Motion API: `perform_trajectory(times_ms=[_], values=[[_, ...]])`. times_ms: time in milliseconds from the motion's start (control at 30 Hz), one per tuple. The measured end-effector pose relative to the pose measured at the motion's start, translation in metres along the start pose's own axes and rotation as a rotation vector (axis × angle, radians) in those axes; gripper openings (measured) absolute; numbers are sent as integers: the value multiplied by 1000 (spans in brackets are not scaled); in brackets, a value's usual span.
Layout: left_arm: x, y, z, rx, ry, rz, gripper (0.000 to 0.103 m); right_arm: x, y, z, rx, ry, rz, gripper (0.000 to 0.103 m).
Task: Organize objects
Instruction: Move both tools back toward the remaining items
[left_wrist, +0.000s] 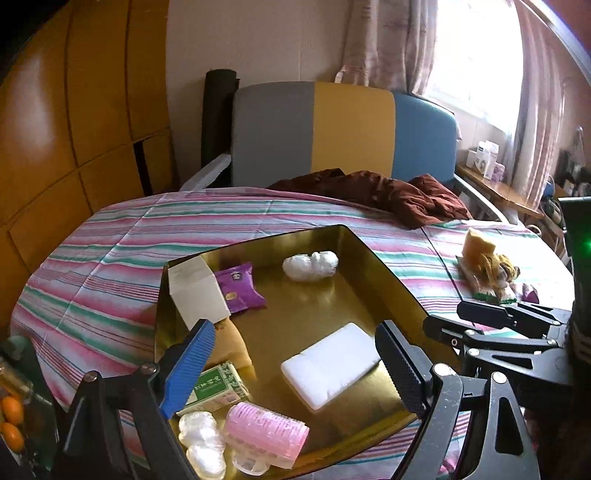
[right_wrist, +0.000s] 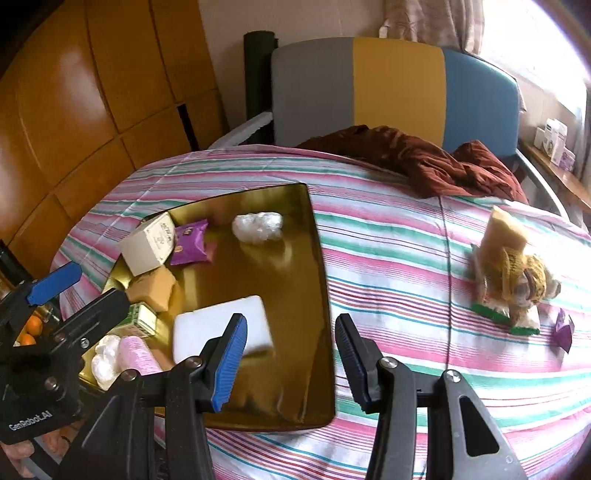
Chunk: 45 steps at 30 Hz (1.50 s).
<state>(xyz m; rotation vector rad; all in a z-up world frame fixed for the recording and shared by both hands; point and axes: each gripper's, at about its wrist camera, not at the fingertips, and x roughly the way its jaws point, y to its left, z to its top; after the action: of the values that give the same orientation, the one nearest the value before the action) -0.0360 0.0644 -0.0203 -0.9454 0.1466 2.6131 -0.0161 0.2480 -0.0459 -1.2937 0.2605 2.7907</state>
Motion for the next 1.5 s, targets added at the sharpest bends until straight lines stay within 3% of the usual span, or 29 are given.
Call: perform_trajectory(times_ms=[367, 900, 1067, 1267, 1300, 1367, 1500], values=[[5, -24, -2, 65, 23, -41, 89, -5, -48, -6, 88, 20, -53, 50], [15, -67, 5, 162, 47, -127, 89, -34, -182, -7, 329, 41, -176, 50], [20, -79, 6, 186, 63, -151, 90, -33, -216, 1, 341, 45, -226, 50], [26, -90, 6, 202, 84, -162, 90, -17, -240, 15, 321, 25, -210, 50], [26, -91, 7, 204, 85, -163, 90, -13, -241, 18, 311, 23, -210, 52], [28, -94, 7, 208, 89, -164, 90, -5, -244, 22, 296, 22, -213, 67], [33, -101, 9, 218, 101, -171, 90, 14, -243, 28, 251, 46, -217, 67]])
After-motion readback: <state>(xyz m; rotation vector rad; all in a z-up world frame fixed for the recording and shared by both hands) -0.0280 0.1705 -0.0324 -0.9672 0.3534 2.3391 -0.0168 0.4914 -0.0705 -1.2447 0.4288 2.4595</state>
